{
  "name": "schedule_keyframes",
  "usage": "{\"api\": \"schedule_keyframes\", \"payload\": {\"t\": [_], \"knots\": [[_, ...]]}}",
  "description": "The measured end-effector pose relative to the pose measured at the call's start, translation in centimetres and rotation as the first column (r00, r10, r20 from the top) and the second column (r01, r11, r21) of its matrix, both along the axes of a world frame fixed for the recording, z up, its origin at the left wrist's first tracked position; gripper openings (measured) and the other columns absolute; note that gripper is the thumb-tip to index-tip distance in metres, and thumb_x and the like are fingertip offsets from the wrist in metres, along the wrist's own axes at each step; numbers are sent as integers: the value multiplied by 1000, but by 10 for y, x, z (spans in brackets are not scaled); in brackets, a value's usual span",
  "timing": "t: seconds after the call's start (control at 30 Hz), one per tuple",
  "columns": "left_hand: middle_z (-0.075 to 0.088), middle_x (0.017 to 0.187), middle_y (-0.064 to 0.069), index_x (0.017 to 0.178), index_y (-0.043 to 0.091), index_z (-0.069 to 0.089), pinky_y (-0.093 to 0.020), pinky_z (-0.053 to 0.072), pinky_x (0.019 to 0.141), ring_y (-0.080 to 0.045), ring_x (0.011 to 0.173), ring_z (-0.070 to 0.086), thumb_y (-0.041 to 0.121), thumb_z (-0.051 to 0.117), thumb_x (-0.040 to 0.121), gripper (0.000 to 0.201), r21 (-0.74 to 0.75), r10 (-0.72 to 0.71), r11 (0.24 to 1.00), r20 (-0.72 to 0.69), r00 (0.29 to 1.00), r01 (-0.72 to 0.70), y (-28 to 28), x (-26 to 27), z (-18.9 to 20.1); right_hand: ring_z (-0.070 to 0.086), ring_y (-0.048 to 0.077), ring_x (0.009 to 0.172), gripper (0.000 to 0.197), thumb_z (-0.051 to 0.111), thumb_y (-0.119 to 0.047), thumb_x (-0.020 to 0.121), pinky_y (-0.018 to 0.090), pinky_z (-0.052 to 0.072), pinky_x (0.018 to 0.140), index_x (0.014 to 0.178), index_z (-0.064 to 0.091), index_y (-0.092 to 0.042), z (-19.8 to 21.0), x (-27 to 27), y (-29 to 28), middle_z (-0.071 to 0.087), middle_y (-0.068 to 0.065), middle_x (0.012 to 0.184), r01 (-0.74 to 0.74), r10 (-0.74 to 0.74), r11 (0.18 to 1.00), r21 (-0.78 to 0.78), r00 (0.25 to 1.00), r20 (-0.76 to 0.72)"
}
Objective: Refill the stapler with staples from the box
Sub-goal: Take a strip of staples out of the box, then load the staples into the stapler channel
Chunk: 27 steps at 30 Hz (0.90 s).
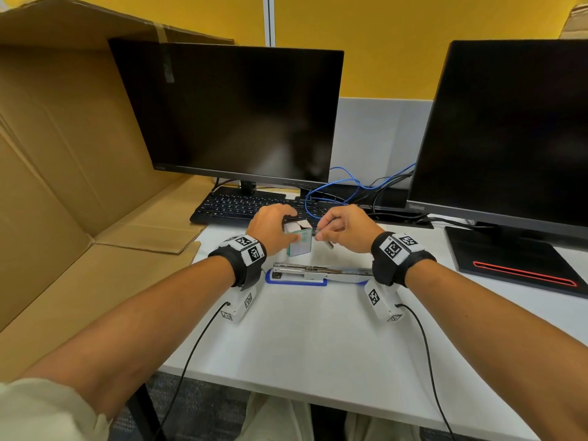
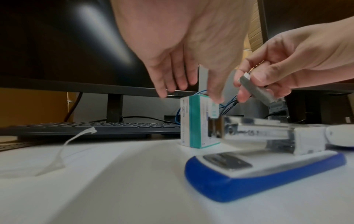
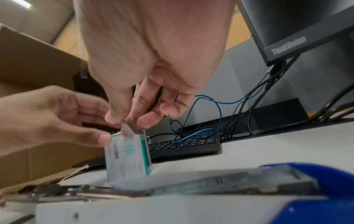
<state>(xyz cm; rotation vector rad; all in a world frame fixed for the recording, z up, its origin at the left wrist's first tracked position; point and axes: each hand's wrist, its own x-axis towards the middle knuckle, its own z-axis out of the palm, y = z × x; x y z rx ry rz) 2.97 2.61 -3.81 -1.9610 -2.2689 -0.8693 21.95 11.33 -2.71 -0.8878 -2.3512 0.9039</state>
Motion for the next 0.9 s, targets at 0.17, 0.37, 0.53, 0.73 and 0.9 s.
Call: {"api": "schedule_keyframes", "payload": {"t": [0.17,0.37,0.53,0.73,0.9], "knots": [[73,107,-4,113,13,72,-28,59,82,-7,89,64,21,81,76,38,86,-321,945,37,946,317,-14,6,8,76,15,83,38,75,-17,85,31,57,85,117,56,-12,-3,-7,-11,80,5,87,-93,97,993,-79,994,49],[77,90,-1,97,13,78,-13,55,72,-1,76,69,16,76,81,16,-69,-343,932,157,926,357,-24,0,11,75,14,86,57,77,-19,83,26,49,87,131,46,-21,-3,-13,-18,79,1,88,-163,173,982,-95,978,114],[77,86,-4,93,11,77,-14,57,72,-8,75,72,13,75,83,11,-97,-299,941,213,930,325,-32,-2,7,75,13,85,56,80,-22,80,26,46,88,127,51,-23,-9,-18,-23,79,1,85,-178,184,982,-64,976,118],[75,92,-1,99,13,76,-3,49,58,0,73,66,15,74,84,15,-116,-264,953,134,955,280,-41,-13,1,75,9,82,24,83,-19,77,31,60,84,99,75,-14,-11,-22,-30,78,-1,90,-199,182,979,46,950,254],[74,96,-1,107,14,74,-11,51,66,-8,80,68,17,72,84,23,-202,-278,940,16,961,275,-47,-19,-6,74,15,80,24,87,-25,71,32,62,79,92,80,-13,-16,-27,-35,78,2,91,-147,124,985,88,965,230]]}}
